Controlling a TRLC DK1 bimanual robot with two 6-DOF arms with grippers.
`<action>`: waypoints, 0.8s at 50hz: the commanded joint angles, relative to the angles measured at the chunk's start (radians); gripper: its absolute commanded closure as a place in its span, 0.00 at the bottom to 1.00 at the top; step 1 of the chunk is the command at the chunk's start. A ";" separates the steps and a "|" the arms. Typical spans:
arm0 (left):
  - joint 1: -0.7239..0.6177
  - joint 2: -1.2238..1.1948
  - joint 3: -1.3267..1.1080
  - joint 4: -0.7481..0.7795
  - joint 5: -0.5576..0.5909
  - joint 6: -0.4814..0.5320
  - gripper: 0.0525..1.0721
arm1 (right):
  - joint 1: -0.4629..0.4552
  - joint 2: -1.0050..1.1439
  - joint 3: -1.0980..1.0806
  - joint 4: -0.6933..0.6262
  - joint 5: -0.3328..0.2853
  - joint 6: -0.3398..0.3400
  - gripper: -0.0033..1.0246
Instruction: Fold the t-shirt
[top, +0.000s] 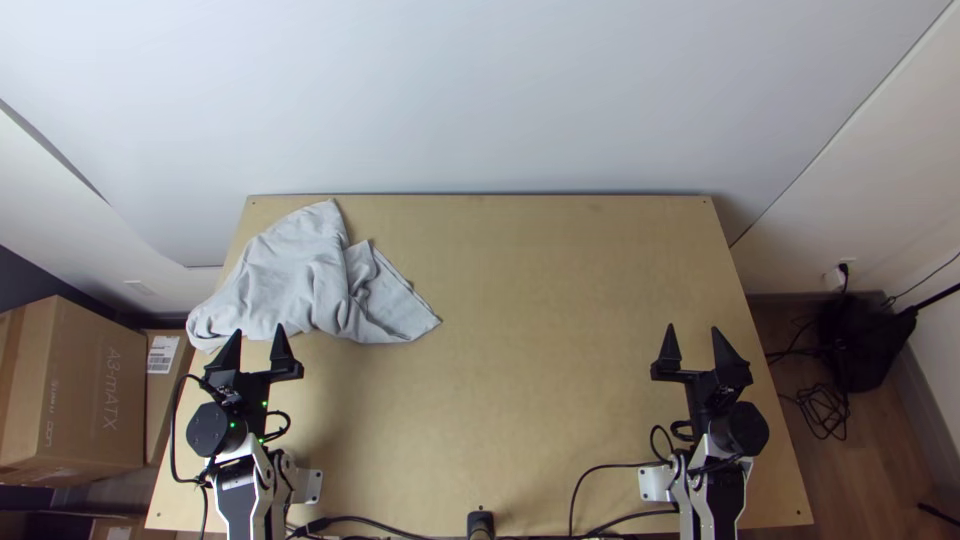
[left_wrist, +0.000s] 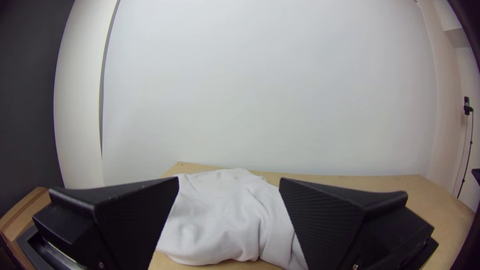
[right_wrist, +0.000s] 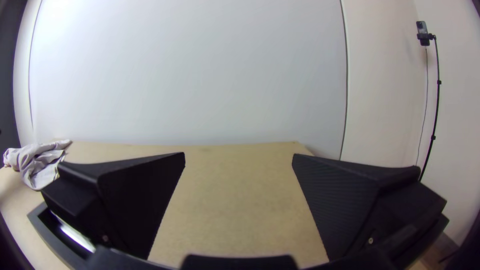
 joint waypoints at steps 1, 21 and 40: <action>0.001 -0.006 -0.046 -0.017 0.007 -0.009 0.05 | -0.002 -0.004 -0.006 -0.012 0.009 0.012 0.04; 0.001 -0.006 -0.046 -0.017 0.007 -0.009 0.05 | 0.033 -0.004 -0.006 -0.012 0.009 0.013 0.04; -0.014 0.006 -0.042 -0.057 -0.114 -0.014 0.05 | 0.262 0.042 -0.001 -0.046 0.107 0.013 0.04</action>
